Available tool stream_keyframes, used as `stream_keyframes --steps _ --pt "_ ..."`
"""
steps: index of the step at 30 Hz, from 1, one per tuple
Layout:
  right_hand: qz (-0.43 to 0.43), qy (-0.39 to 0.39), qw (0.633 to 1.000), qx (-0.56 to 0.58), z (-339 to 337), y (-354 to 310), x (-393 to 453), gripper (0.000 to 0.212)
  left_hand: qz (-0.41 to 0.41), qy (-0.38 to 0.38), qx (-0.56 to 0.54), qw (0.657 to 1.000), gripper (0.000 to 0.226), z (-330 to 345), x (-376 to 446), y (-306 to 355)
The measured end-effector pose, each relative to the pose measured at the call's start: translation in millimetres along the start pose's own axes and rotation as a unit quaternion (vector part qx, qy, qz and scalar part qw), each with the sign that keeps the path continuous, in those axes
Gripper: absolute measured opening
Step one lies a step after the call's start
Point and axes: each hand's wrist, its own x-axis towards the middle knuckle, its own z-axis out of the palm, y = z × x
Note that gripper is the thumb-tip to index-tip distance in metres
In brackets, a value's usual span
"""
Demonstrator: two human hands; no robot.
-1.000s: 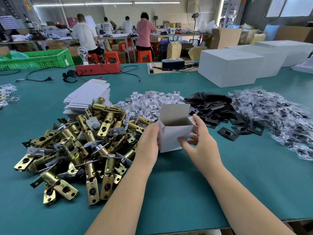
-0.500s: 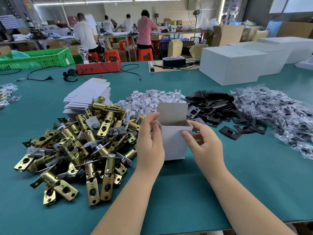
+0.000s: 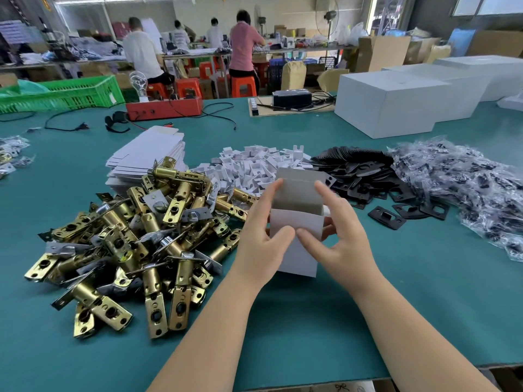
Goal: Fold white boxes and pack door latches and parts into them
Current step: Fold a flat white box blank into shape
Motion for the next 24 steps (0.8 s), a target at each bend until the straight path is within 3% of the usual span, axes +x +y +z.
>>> stream_keyframes --steps 4,10,16,24 --pt "0.086 -0.038 0.993 0.073 -6.0 2.5 3.0 0.076 -0.007 -0.002 -0.004 1.0 0.066 -2.7 1.4 -0.9" --pt "0.069 -0.017 0.996 0.05 -3.9 -1.2 0.3 0.094 -0.009 0.005 -0.017 1.0 0.064 -2.8 1.1 -2.9" --pt "0.102 -0.005 0.994 0.04 -0.1 2.2 -0.3 0.072 -0.011 0.015 -0.012 1.0 0.054 -4.6 1.2 -5.5" --pt "0.128 0.006 0.989 0.07 -6.1 3.3 6.1 0.044 -0.007 -0.024 0.013 1.0 0.06 -2.4 1.3 -3.8"
